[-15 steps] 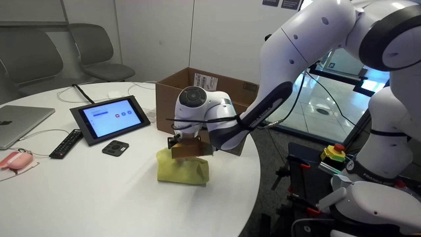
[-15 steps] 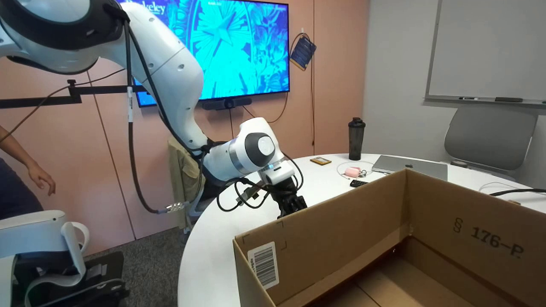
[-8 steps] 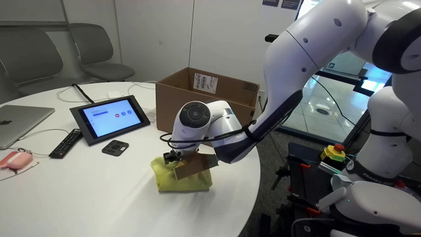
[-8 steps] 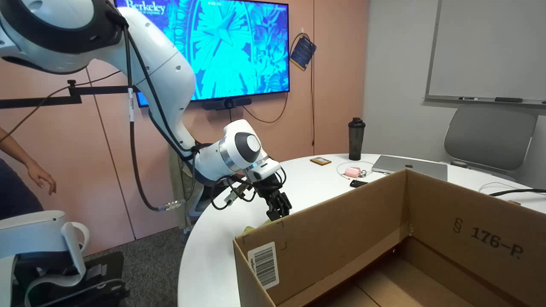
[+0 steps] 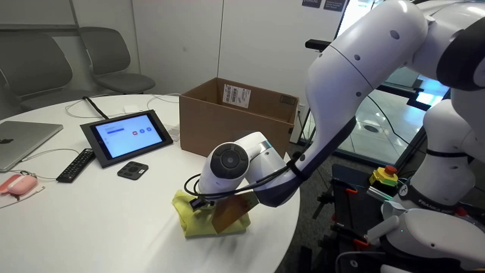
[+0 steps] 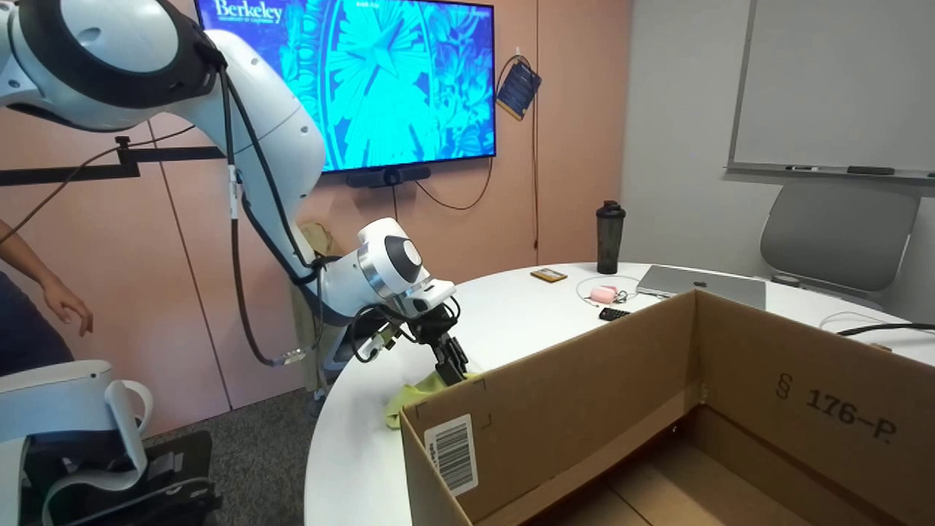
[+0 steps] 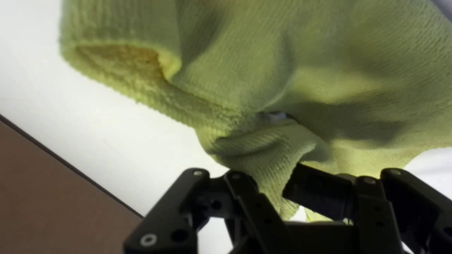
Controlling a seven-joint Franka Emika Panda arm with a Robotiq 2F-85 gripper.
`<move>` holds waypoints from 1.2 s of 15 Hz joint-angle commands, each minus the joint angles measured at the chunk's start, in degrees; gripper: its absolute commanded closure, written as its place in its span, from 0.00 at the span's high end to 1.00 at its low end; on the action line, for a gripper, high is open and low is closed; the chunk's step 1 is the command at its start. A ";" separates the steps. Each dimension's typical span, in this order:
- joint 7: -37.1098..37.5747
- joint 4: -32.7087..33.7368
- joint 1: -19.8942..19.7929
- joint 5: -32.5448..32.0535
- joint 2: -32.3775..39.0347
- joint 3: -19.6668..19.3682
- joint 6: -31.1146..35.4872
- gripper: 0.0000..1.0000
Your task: Place the green marker on the yellow towel, fold the towel from bottom to top then left to right and right to left, pick up the towel and put it inside the brown box
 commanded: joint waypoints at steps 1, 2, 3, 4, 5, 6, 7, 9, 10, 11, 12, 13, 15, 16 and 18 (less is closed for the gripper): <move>-4.38 -3.37 -1.86 -4.50 -3.93 2.51 3.47 0.06; -6.32 -4.51 -2.33 -6.04 -5.03 3.12 5.09 0.06; -7.76 -5.60 -2.64 -7.34 -5.92 3.71 6.19 0.06; -9.58 -6.64 -3.21 -8.35 -6.71 4.52 7.24 0.06; -10.83 -7.49 -3.61 -9.70 -7.08 5.10 8.63 0.06; -12.44 -8.13 -4.19 -10.92 -7.58 5.72 9.92 0.06; -13.92 -8.76 -5.18 -12.12 -7.71 6.35 12.14 0.06; -17.58 -10.22 -6.17 -13.40 -8.32 6.21 17.06 0.05; -19.90 -10.77 -7.49 -13.84 -8.34 6.78 19.54 0.06; -22.73 -11.35 -8.65 -13.72 -8.21 7.40 21.67 0.06; -25.98 -12.12 -9.76 -13.28 -7.94 8.27 23.01 0.06; -29.80 -12.92 -11.26 -12.38 -7.67 9.71 23.73 0.06; -37.70 -14.07 -15.62 -9.42 -6.47 14.68 24.14 0.06; -42.01 -14.60 -19.22 -6.43 -5.60 19.37 21.87 0.06; -49.85 -14.45 -25.73 -1.80 -3.03 27.44 19.56 0.05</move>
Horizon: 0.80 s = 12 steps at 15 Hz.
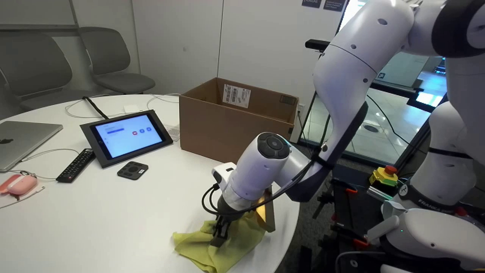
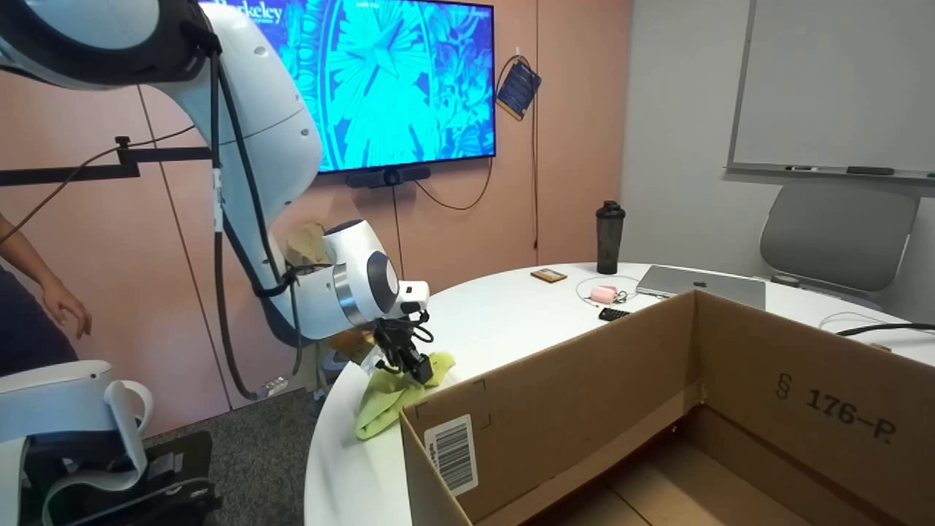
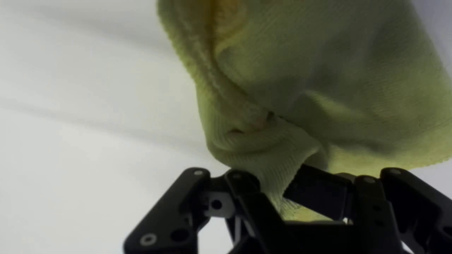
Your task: Place the green marker on the yellow towel, fold the towel from bottom to top then left to right and right to left, pick up the towel and put it inside the brown box
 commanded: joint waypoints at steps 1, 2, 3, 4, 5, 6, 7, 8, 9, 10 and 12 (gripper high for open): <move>-15.36 -0.37 -12.82 7.89 3.62 15.20 -3.87 0.05; -19.24 -0.29 -16.33 10.07 4.56 19.24 -5.22 0.05; -23.21 -0.08 -20.31 12.14 5.58 23.46 -6.61 0.04; -27.18 0.18 -24.15 14.36 6.54 27.64 -8.68 0.05; -31.09 1.43 -27.01 18.66 6.71 30.71 -13.26 0.05; -32.55 2.41 -28.66 20.71 7.27 32.54 -16.46 0.05; -36.11 3.13 -25.86 28.11 5.50 29.91 -17.98 0.05; -36.74 4.30 -24.30 32.17 4.45 28.10 -18.96 0.05; -38.16 5.31 -21.66 36.92 3.17 25.08 -19.13 0.05; -39.41 6.23 -18.60 41.13 2.11 21.80 -19.30 0.06; -39.94 8.36 -15.04 47.13 1.50 17.67 -20.93 0.05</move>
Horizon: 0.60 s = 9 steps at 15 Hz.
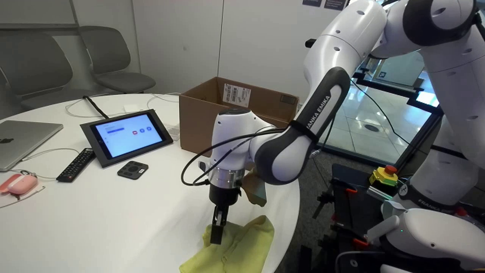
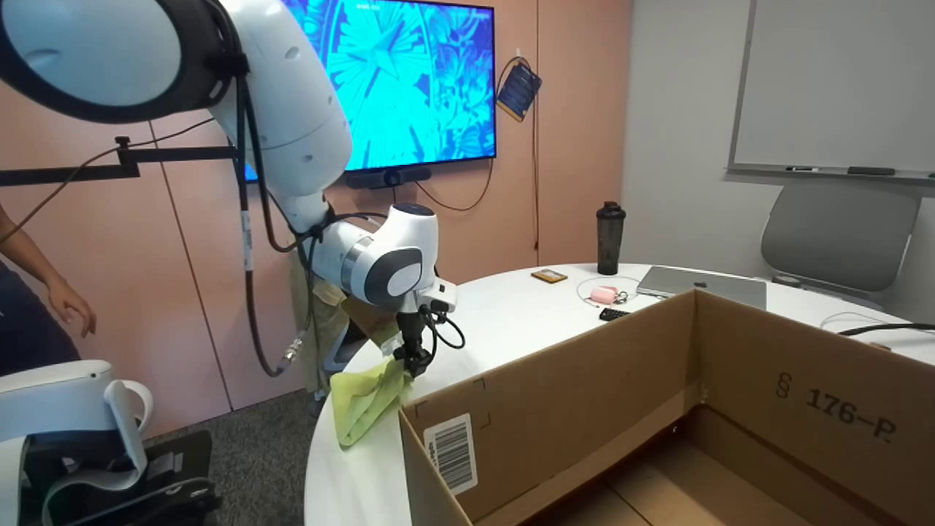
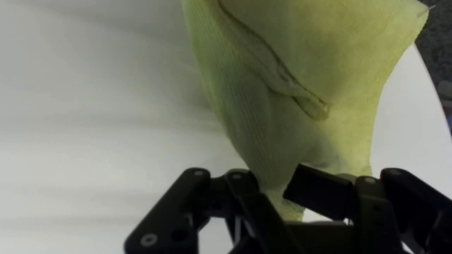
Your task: Place the green marker on the yellow towel, fold the towel from bottom to top then left to right and right to left, pick up the towel and put it inside the brown box
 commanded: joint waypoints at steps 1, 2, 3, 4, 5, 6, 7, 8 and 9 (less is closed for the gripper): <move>-1.66 4.33 8.21 11.84 -2.50 -7.68 -3.57 0.05; -2.00 5.22 9.07 14.58 -2.61 -8.54 -4.53 0.05; -2.88 6.25 9.31 17.51 -2.67 -8.69 -5.57 0.04; -3.97 7.01 8.84 20.59 -3.30 -8.31 -7.23 0.04; -4.88 7.72 8.50 23.37 -3.80 -8.06 -8.66 0.04; -6.16 8.20 7.76 26.15 -4.68 -7.55 -10.30 0.04; -6.57 8.68 7.78 28.27 -5.66 -7.94 -11.48 0.03; -6.16 9.12 7.98 30.16 -6.88 -8.77 -12.52 0.03; -5.88 9.57 8.37 31.43 -7.47 -9.63 -13.03 0.04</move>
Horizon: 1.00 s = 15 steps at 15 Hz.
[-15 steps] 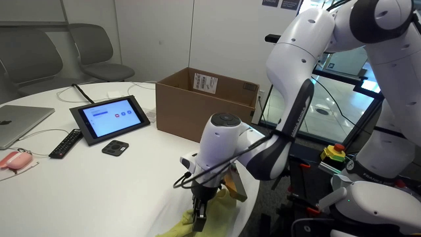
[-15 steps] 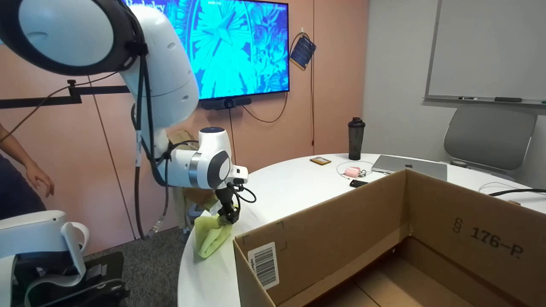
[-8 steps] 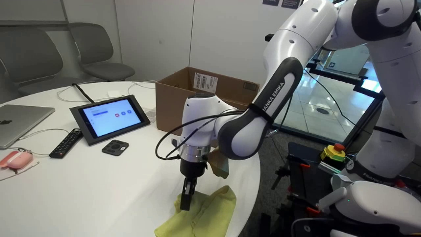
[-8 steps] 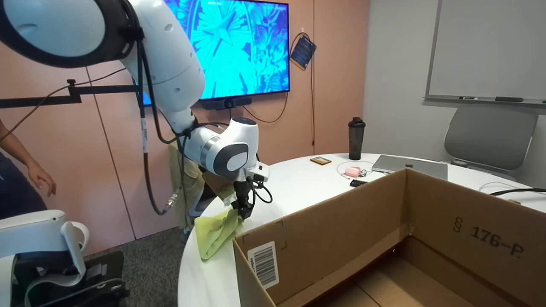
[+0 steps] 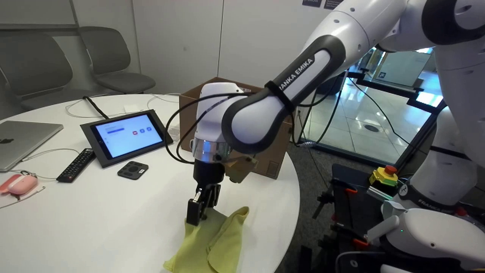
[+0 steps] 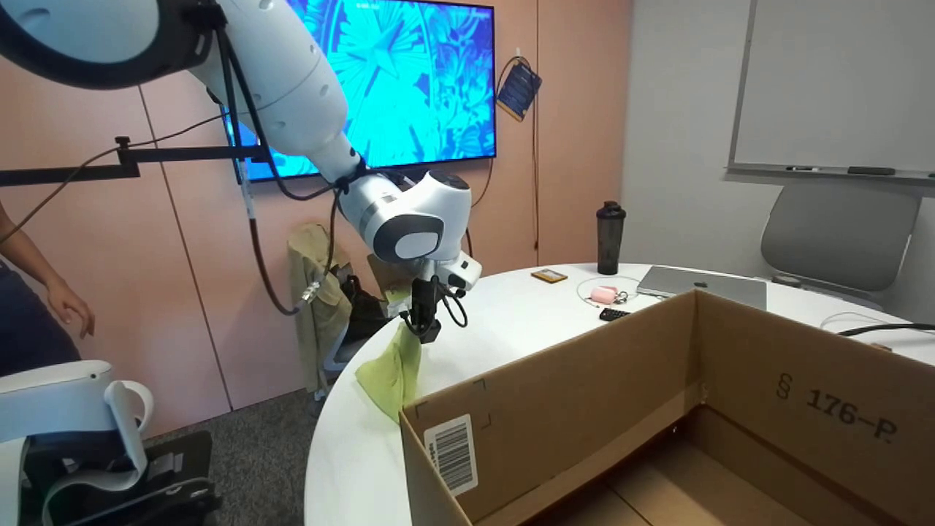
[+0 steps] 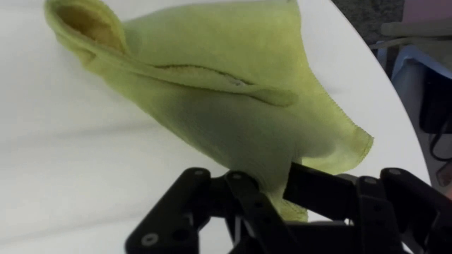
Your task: Place the green marker on the yellow towel, fold the towel from bottom to top then left to right and right to left, pick up the towel and put it inside the brown box
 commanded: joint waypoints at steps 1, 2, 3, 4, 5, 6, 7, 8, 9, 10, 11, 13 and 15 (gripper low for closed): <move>-0.49 1.80 1.23 6.10 -3.62 -2.95 -3.79 0.04; -0.25 1.46 1.67 7.00 -4.44 -3.50 -4.29 0.04; -0.12 1.17 2.35 7.15 -4.89 -4.30 -4.31 0.04; 0.74 0.73 3.43 6.75 -4.95 -5.39 -4.09 0.04; 1.33 0.94 4.42 6.14 -4.59 -6.29 -4.38 0.04; 2.39 1.03 5.71 5.32 -3.98 -7.38 -4.50 0.04; 3.49 1.05 6.87 4.87 -3.42 -8.37 -4.64 0.04; 3.56 1.21 7.66 4.85 -2.52 -8.84 -5.04 0.04; 3.84 1.13 8.56 4.48 -1.91 -9.53 -5.29 0.05; 3.87 0.95 9.11 4.50 -1.51 -9.91 -5.58 0.04; 4.15 0.54 9.52 4.57 -1.38 -10.37 -5.76 0.04; 5.02 -0.77 10.32 3.68 -1.76 -11.86 -6.32 0.04; 4.69 -2.25 9.89 3.06 -2.53 -13.07 -7.90 0.04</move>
